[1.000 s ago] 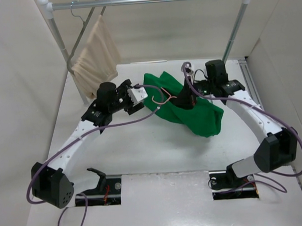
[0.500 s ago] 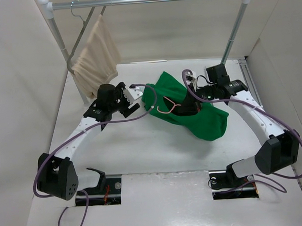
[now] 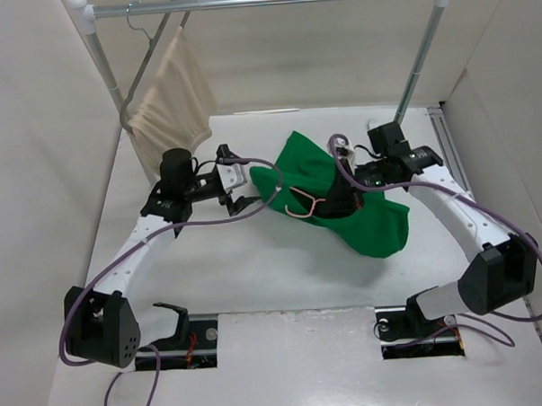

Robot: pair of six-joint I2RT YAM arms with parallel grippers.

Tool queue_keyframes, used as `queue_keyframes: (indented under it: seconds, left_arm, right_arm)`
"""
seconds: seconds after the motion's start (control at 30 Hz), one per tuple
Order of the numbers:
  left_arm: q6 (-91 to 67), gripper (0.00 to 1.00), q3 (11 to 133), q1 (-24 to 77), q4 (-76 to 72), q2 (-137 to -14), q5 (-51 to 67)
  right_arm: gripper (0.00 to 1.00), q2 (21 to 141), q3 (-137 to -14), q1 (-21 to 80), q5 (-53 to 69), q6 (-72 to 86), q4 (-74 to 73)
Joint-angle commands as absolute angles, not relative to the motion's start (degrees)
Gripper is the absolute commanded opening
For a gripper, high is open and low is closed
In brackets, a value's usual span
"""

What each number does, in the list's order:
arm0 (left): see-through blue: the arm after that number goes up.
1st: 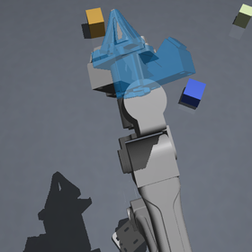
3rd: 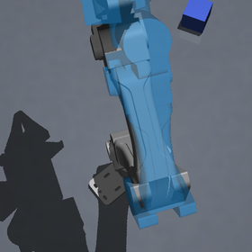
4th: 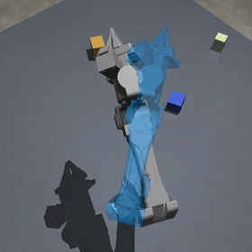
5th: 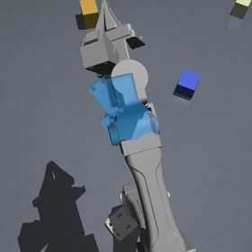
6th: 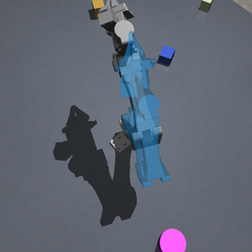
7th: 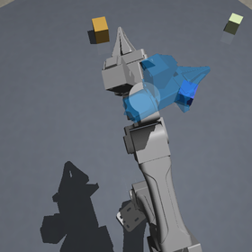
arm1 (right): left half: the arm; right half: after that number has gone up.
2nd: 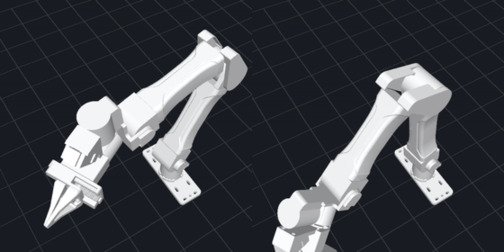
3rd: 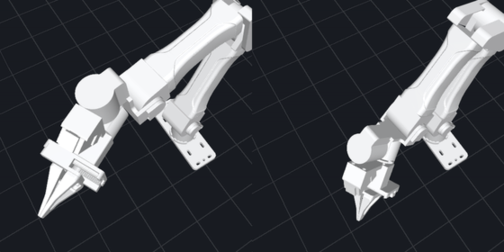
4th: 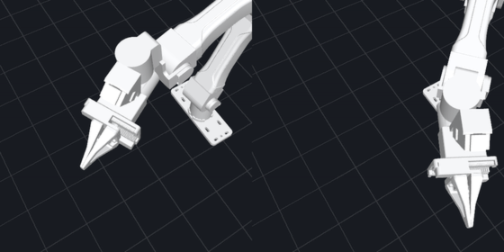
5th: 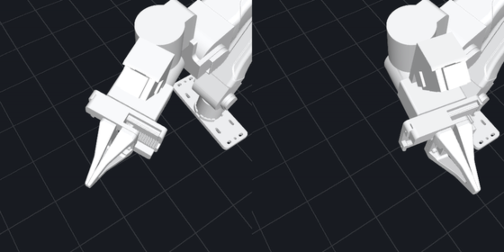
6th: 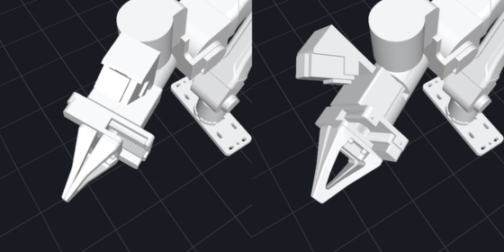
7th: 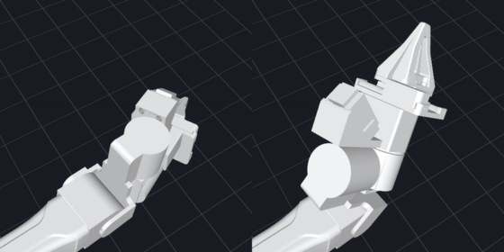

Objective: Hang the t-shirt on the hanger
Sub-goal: Place tshirt on hanger

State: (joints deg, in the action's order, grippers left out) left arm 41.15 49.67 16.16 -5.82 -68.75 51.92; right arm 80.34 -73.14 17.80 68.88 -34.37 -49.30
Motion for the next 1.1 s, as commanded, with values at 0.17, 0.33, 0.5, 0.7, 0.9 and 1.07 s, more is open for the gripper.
queue_keyframes:
  seconds: [0.17, 0.33, 0.5, 0.7, 0.9, 1.07]
  left_arm:
    - [52.1, 0.99, 56.0, 21.3, -3.9, -70.1, 65.2]
    - [69.6, 0.76, 57.7, 22.0, 16.1, -71.8, 63.2]
    - [74.5, 0.74, 58.9, 22.0, 25.7, -71.2, 62.1]
    - [67.9, 0.78, 62.4, 18.9, 26.4, -70.1, 66.6]
    - [68.5, 0.83, 62.2, 18.9, 29.2, -70.1, 67.4]
    - [60.3, 0.85, 57.4, 20.3, 16.5, -70.1, 63.5]
  right_arm:
    - [0.0, 83.7, -76.7, 26.0, 72.9, -37.6, -47.0]
    - [0.0, 83.7, -77.3, 26.0, 72.4, -32.8, -41.6]
    - [0.0, 84.3, -77.8, 26.0, 71.9, -33.1, -42.4]
    - [0.0, 85.4, -77.2, 23.3, 69.4, -35.9, -45.9]
    - [0.0, 84.2, -77.2, 22.7, 68.8, -35.3, -44.0]
    - [0.0, 83.1, -78.5, 23.8, 69.4, -32.8, -41.9]
